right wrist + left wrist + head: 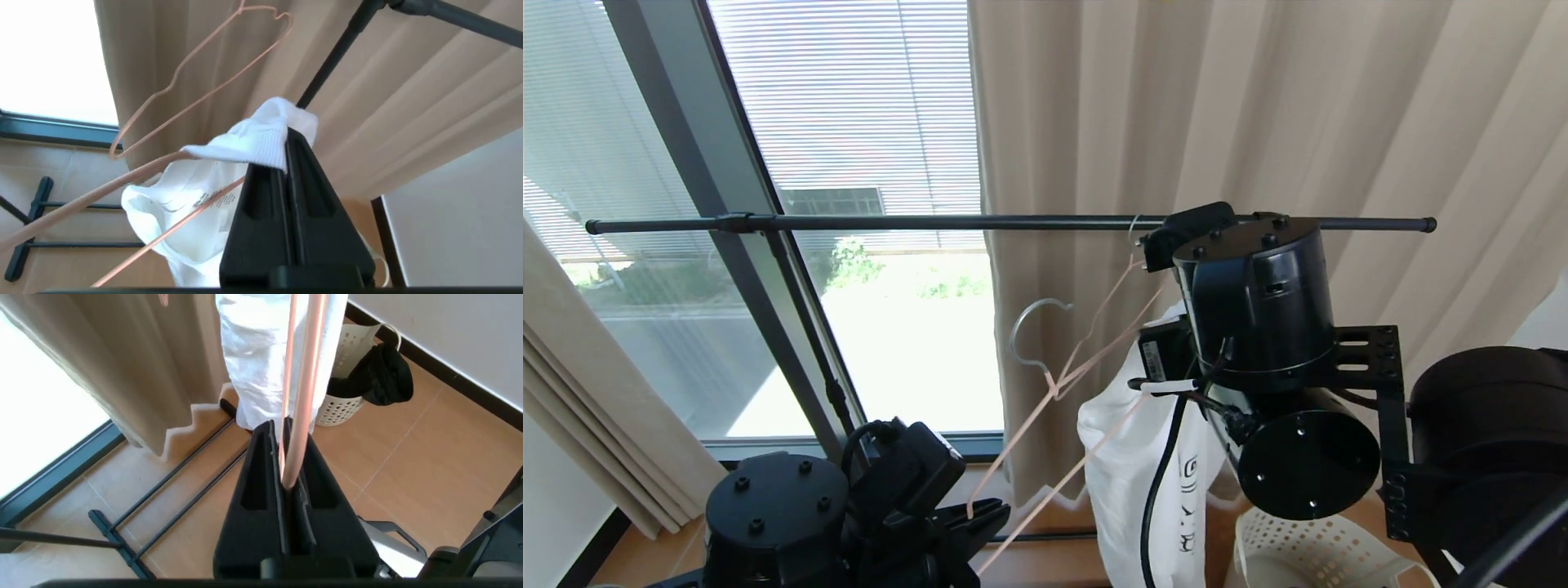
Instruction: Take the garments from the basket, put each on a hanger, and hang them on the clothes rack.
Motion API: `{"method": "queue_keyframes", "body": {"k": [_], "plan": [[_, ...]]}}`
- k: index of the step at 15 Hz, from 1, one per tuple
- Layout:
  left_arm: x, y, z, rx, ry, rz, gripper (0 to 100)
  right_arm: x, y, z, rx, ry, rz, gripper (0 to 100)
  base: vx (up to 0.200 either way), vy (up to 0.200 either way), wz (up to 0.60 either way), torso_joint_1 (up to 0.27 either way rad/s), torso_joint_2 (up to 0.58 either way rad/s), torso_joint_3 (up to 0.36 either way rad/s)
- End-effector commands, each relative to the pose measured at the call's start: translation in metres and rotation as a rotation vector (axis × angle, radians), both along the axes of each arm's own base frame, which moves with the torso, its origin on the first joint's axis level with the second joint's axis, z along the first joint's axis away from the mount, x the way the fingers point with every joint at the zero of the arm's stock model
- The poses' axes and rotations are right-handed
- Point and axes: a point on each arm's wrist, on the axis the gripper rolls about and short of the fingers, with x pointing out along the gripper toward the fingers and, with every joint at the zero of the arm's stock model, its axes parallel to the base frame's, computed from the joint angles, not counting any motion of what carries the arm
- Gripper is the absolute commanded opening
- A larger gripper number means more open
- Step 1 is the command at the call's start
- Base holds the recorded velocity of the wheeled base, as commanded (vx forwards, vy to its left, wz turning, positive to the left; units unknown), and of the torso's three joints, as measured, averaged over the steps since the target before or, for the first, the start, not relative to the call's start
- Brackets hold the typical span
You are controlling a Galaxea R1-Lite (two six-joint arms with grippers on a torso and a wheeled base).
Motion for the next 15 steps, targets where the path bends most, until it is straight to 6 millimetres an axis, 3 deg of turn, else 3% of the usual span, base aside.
{"method": "queue_keyframes", "body": {"k": [1,15], "plan": [[0.0,0.0,-0.001,-0.002,0.002,0.002,0,-0.009,0.007,-0.003,-0.005,0.005,0.035,0,0.0,0.0,0.0,0.0,0.0,0.0],[0.001,0.001,0.0,-0.005,-0.001,0.012,0,-0.056,0.036,-0.001,0.053,0.002,0.194,0,0.0,0.0,0.0,0.0,0.0,0.0]]}}
